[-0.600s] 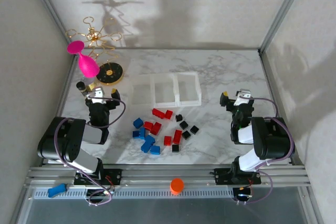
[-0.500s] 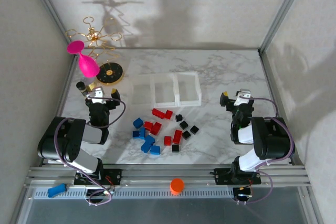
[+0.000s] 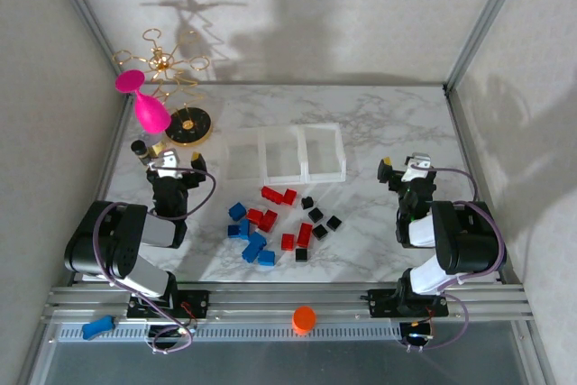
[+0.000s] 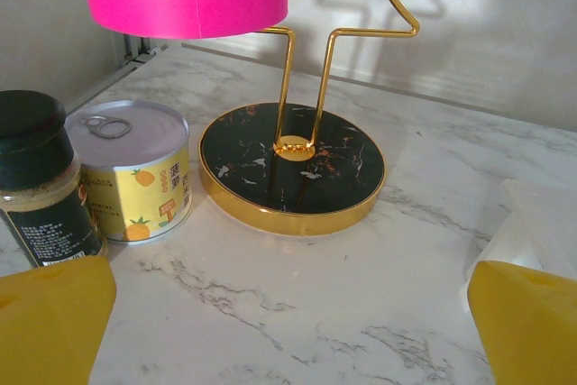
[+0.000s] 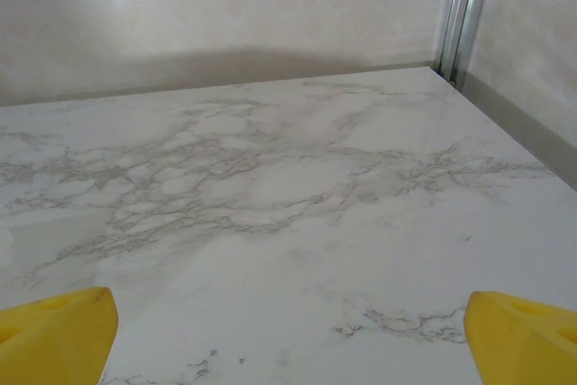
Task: Sort the legos into containers by color
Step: Pick up the lego from the center of the table.
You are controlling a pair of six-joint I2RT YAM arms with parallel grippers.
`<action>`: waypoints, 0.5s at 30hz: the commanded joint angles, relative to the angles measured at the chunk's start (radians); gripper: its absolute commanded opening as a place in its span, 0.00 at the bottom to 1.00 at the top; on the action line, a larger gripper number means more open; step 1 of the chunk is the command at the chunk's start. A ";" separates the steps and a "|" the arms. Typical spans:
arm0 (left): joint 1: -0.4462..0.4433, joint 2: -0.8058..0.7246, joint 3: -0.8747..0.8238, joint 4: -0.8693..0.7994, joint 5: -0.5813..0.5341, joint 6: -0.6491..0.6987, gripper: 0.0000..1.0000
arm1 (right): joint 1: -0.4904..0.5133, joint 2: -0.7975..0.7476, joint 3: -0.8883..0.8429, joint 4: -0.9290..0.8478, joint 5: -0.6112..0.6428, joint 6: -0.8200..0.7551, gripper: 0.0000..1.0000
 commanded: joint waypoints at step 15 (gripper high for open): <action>0.010 -0.001 0.013 0.010 0.020 0.003 0.99 | 0.003 0.001 0.014 0.033 -0.012 -0.012 0.99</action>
